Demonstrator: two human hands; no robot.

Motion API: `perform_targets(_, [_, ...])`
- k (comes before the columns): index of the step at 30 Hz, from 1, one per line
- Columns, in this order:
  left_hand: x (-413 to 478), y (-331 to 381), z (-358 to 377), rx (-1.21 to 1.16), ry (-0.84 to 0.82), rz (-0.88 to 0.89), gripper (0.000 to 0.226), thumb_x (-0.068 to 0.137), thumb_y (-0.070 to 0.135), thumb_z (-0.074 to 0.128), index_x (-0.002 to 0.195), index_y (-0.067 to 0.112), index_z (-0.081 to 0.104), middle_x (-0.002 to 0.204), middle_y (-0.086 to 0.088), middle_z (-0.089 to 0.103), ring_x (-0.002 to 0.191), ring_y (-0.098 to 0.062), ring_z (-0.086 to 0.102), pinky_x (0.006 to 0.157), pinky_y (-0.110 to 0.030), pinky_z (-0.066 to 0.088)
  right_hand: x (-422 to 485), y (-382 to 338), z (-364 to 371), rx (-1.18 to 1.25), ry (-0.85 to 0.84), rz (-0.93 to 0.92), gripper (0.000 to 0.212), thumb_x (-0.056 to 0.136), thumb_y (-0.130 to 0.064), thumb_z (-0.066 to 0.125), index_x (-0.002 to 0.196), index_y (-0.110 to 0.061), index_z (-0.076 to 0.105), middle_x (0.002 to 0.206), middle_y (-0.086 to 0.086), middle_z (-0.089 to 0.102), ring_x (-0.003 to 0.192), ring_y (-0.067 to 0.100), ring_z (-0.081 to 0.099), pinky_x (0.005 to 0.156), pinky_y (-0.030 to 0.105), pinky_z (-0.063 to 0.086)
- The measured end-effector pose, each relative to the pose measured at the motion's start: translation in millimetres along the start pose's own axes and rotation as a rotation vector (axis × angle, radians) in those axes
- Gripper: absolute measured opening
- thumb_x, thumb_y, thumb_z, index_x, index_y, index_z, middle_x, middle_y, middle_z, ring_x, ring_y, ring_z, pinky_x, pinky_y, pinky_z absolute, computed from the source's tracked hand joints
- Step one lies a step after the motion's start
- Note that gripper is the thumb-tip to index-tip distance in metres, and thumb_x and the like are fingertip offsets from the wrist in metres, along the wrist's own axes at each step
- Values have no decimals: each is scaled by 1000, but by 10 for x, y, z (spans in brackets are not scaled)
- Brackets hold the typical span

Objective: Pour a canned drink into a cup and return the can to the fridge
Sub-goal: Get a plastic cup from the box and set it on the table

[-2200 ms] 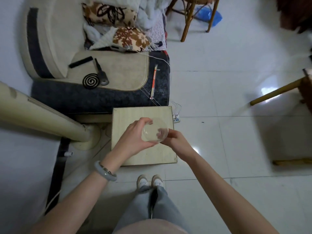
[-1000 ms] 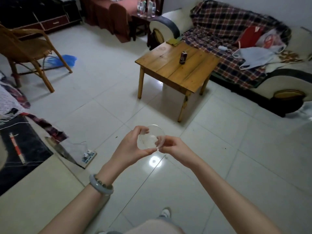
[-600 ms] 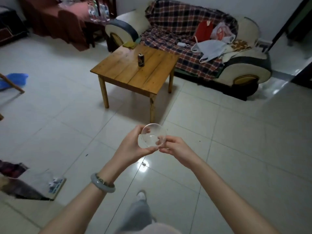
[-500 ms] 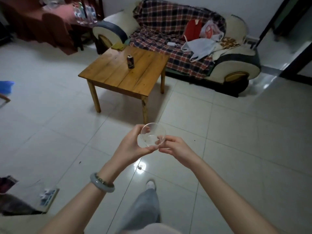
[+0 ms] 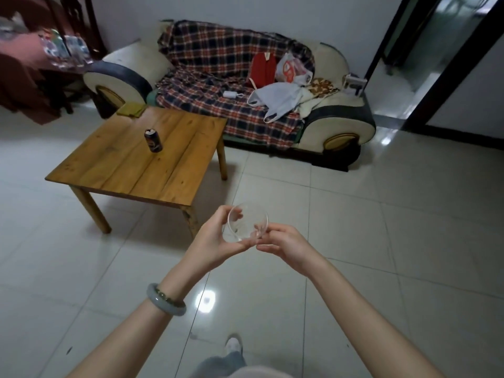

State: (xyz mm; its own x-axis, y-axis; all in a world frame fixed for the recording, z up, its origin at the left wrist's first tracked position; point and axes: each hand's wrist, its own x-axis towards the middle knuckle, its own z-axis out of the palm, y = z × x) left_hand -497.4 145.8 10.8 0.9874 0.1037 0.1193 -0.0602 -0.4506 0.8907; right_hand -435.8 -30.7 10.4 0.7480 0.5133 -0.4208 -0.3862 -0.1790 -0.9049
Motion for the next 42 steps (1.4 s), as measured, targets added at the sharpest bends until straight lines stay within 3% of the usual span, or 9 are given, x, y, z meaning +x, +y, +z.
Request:
perform_targets(6, [816, -7, 100, 12, -38, 5, 77, 57, 73, 67, 117, 29, 48, 112, 23, 55, 107, 9, 51, 85, -13, 43, 624, -327, -439, 20, 16, 2, 28, 84, 6, 46, 109, 16, 56, 96, 17, 61, 93, 21, 58, 90, 31, 49])
perform_targets(12, [1624, -128, 251, 26, -32, -31, 74, 59, 68, 68, 119, 30, 48, 114, 24, 53, 108, 9, 50, 87, -10, 41, 1389, -560, -896, 16, -34, 30, 26, 87, 4, 46, 108, 13, 58, 98, 20, 60, 94, 23, 57, 90, 32, 48])
perform_targets(18, [2543, -258, 490, 25, 75, -111, 74, 59, 73, 68, 119, 36, 46, 115, 30, 51, 108, 11, 49, 87, -15, 43, 2326, -938, -1494, -32, -132, 56, 25, 90, 0, 46, 108, 6, 61, 102, 27, 62, 95, 26, 58, 92, 34, 48])
perform_targets(22, [3120, -254, 657, 10, 182, -156, 71, 60, 69, 70, 119, 36, 46, 115, 30, 51, 109, 9, 50, 85, -12, 42, 2865, -1280, -1904, -58, -226, 68, 22, 88, 0, 48, 95, -7, 67, 94, 18, 63, 89, 22, 58, 93, 35, 47])
perform_targets(25, [3462, -282, 763, 0, 247, -185, 68, 62, 61, 74, 119, 34, 46, 116, 26, 52, 110, 7, 50, 86, -12, 42, 3229, -1481, -2124, -103, -287, 75, 23, 88, 2, 46, 96, -7, 67, 93, 17, 64, 90, 22, 58, 92, 34, 48])
perform_targets(27, [3652, -328, 790, 4, 285, -205, 65, 63, 55, 76, 118, 36, 47, 116, 25, 53, 110, 6, 51, 84, -9, 42, 3440, -1588, -2199, -123, -315, 85, 24, 88, 3, 45, 99, -5, 66, 92, 15, 64, 89, 21, 59, 91, 33, 49])
perform_targets(32, [4093, -565, 673, 57, 370, -231, 62, 62, 62, 76, 114, 50, 43, 115, 29, 53, 109, 4, 53, 82, -6, 41, 4010, -1831, -2210, -173, -419, 104, 23, 88, 1, 47, 100, -6, 66, 94, 16, 64, 92, 21, 59, 92, 32, 49])
perform_targets(37, [4522, -960, 452, 67, 445, -259, 65, 62, 66, 76, 115, 50, 43, 117, 26, 54, 111, -1, 55, 84, -14, 44, 4677, -2040, -2066, -255, -523, 107, 24, 87, 1, 47, 104, 2, 64, 104, 22, 65, 99, 25, 61, 94, 34, 48])
perform_targets(42, [5066, -1283, 51, 66, 513, -257, 62, 62, 67, 73, 114, 53, 42, 117, 28, 55, 109, 2, 55, 84, -8, 41, 5496, -2325, -1821, -280, -589, 112, 28, 86, 4, 44, 107, 4, 63, 107, 23, 65, 106, 31, 61, 97, 37, 48])
